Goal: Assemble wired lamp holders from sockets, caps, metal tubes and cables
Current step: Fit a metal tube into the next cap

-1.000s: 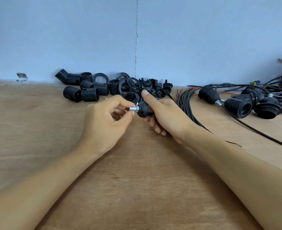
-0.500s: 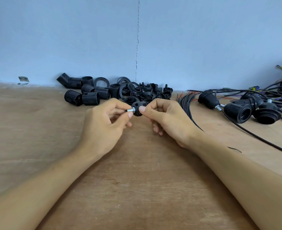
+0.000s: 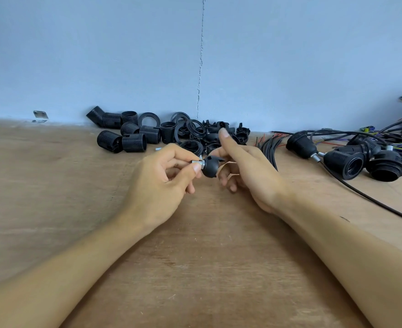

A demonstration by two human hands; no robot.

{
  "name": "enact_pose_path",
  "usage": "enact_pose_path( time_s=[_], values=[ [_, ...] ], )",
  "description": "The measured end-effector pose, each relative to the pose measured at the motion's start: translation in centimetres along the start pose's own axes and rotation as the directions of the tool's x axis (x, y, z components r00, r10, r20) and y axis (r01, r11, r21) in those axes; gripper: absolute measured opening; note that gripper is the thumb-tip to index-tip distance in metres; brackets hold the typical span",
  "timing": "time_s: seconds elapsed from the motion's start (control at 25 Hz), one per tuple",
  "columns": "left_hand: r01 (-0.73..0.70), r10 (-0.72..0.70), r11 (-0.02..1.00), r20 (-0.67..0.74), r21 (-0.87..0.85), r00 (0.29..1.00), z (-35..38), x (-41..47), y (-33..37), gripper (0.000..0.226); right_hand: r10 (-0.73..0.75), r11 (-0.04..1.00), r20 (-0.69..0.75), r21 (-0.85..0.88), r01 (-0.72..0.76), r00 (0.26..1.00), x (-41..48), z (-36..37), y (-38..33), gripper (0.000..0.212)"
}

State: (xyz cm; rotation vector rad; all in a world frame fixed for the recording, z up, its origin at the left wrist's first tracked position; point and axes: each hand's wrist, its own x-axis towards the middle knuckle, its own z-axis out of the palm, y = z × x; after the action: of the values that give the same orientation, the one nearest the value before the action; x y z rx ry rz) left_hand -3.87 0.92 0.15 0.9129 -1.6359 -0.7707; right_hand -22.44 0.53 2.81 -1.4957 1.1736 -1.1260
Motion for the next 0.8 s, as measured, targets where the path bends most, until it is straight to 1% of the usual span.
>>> enact_pose_path(
  time_s=[0.12,0.2,0.24,0.32,0.48,0.56,0.6,0.68,0.76,0.8],
  values=[
    [0.019,-0.02,0.999,-0.043,-0.029,0.999,-0.1,0.1,-0.2,0.011,-0.036,0.999,0.109,-0.023,0.039,0.993,-0.1,-0.2,0.2,0.028],
    [0.03,-0.032,0.999,-0.056,-0.035,0.998,-0.2,0.2,-0.2,0.01,-0.033,0.996,0.136,-0.077,0.043,0.99,-0.1,-0.1,0.4,0.026],
    [0.032,-0.034,0.999,-0.058,-0.028,0.998,-0.2,0.2,-0.2,0.01,-0.013,0.995,0.133,-0.098,0.026,0.991,-0.1,0.0,0.3,0.031],
    [0.015,-0.015,1.0,-0.052,-0.004,0.999,-0.1,0.2,0.0,0.011,0.048,0.989,0.114,-0.142,-0.031,0.992,-0.2,0.3,0.0,0.054],
    [-0.08,0.082,0.994,-0.029,0.073,0.996,0.1,-0.3,0.5,0.016,0.134,0.98,0.069,-0.155,-0.122,0.989,-0.1,0.3,-0.7,0.068],
    [-0.071,0.074,0.995,-0.049,0.067,0.996,0.2,-0.4,0.4,0.013,0.124,0.981,0.037,-0.155,-0.117,0.992,-0.2,0.3,-0.6,0.075],
    [-0.038,0.041,0.998,-0.063,0.041,0.997,0.2,-0.2,0.3,0.01,0.084,0.988,0.024,-0.135,-0.08,0.996,-0.2,0.3,-0.3,0.073],
    [0.044,-0.046,0.999,-0.081,-0.03,0.996,0.1,0.1,0.0,0.006,-0.022,0.994,0.037,-0.108,0.026,0.999,-0.3,0.2,0.2,0.06],
    [0.092,-0.097,0.994,-0.082,-0.062,0.992,-0.1,0.3,-0.2,0.007,-0.094,0.983,0.061,-0.152,0.102,0.994,-0.2,0.1,0.4,0.038],
    [0.091,-0.095,0.994,-0.076,-0.053,0.993,-0.1,0.3,-0.3,0.008,-0.091,0.977,0.071,-0.188,0.103,0.993,-0.2,0.1,0.4,0.028]
  ],
)
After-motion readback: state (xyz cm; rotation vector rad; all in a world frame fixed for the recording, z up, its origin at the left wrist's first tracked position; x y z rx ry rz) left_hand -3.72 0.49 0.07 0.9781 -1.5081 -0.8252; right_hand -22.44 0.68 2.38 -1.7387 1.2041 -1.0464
